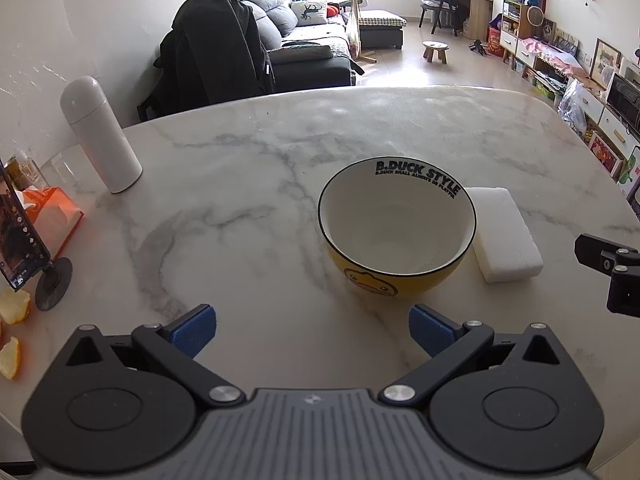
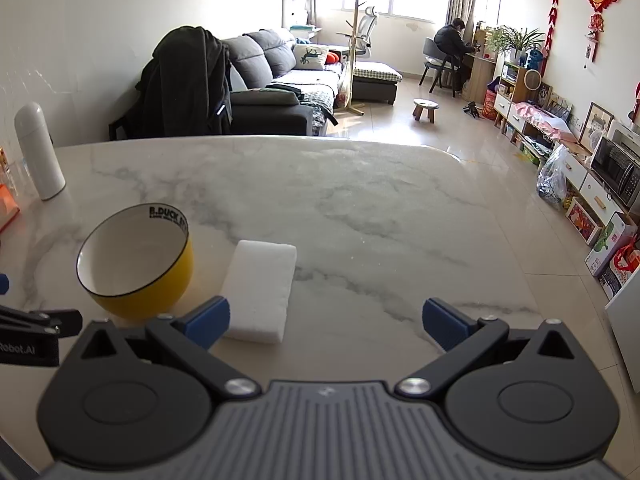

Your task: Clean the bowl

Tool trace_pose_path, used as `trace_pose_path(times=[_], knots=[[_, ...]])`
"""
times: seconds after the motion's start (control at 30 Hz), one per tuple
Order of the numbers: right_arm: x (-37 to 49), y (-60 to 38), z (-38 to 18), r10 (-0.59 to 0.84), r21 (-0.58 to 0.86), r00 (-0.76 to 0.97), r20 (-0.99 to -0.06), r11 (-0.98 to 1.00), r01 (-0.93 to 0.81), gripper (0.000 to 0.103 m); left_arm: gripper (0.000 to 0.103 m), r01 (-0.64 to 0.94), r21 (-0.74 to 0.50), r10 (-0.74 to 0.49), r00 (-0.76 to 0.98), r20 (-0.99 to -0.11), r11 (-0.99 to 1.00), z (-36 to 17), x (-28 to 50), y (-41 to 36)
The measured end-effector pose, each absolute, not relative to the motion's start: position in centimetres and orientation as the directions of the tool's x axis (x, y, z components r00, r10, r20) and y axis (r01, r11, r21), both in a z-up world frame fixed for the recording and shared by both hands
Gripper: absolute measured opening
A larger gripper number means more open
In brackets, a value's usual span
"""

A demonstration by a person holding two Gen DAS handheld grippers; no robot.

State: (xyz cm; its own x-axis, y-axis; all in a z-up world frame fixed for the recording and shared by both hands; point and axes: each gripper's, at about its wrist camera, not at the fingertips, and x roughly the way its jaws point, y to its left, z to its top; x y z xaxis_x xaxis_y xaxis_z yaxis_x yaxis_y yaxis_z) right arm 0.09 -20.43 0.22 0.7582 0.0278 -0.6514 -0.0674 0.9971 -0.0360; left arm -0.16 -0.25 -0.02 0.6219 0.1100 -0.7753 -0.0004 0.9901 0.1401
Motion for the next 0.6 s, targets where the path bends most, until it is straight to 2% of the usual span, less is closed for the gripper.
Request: trace_pose_path(times=[0.6], knots=[[-0.07,-20.22,0.36,0.020,-0.054,0.759,-0.650,0.996,-0.073,0.103,0.102,0.008,0.140,0.106,0.614,-0.783,0.990,0.02,0.28,-0.13]])
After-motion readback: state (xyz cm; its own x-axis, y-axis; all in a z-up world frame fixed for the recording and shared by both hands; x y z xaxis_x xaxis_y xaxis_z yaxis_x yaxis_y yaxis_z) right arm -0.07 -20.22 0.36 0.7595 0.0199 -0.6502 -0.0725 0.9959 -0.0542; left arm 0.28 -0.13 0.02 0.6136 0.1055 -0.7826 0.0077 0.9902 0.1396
